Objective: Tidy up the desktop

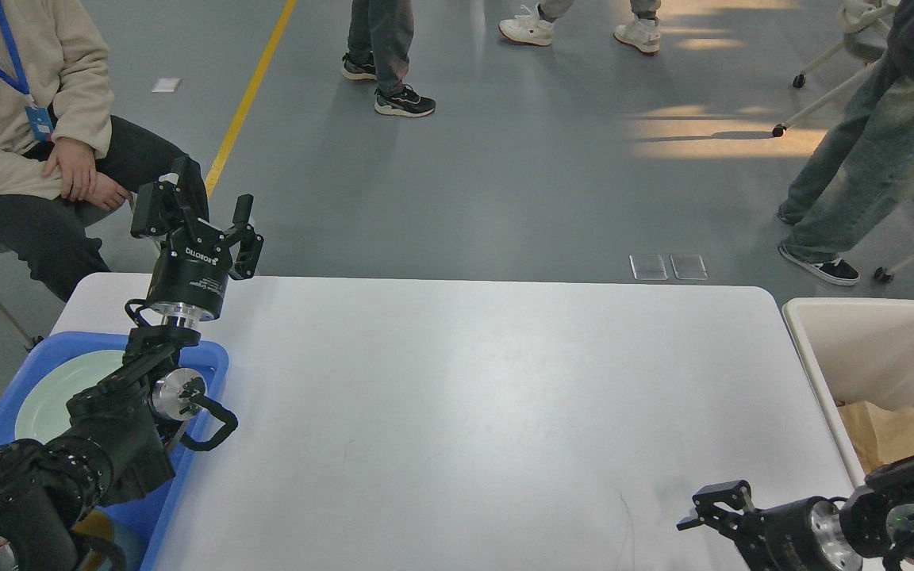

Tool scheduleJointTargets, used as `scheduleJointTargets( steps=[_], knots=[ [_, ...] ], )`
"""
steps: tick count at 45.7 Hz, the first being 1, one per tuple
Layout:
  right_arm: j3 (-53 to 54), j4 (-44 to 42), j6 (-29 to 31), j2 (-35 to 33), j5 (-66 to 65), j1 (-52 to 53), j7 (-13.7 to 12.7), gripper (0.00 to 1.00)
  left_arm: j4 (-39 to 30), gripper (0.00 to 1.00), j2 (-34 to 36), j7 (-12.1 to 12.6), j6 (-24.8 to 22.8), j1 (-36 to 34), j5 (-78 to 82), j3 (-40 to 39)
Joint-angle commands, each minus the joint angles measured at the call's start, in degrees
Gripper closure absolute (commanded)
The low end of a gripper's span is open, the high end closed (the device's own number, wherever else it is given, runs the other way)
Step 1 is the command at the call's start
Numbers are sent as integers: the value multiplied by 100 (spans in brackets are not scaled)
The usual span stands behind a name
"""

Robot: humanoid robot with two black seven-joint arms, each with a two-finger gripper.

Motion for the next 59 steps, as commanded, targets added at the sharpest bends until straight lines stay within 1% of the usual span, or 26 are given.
scheduleJointTargets(
  steps=[1, 19, 24, 31, 45, 56, 59],
  knots=[
    [-10, -2, 297, 16, 0, -37, 54, 0, 0, 4, 2, -1, 0, 0, -5, 0],
    [-80, -81, 1299, -283, 0, -28, 46, 0, 0, 4, 2, -1, 0, 0, -5, 0],
    [-80, -143, 1326, -160, 0, -98, 37, 0, 0, 4, 2, -1, 0, 0, -5, 0],
    [-19, -459, 1299, 104, 9, -415, 37, 0, 0, 4, 2, -1, 0, 0, 4, 0],
    [166, -951, 1264, 210, 79, -705, 45, 0, 0, 4, 2, -1, 0, 0, -5, 0],
    [236, -960, 1343, 333, 114, -802, 37, 0, 0, 4, 2, -1, 0, 0, 4, 0],
    [236, -960, 1483, 350, 123, -811, 37, 1, 0, 4, -7, -1, 0, 0, -5, 0]
  ],
)
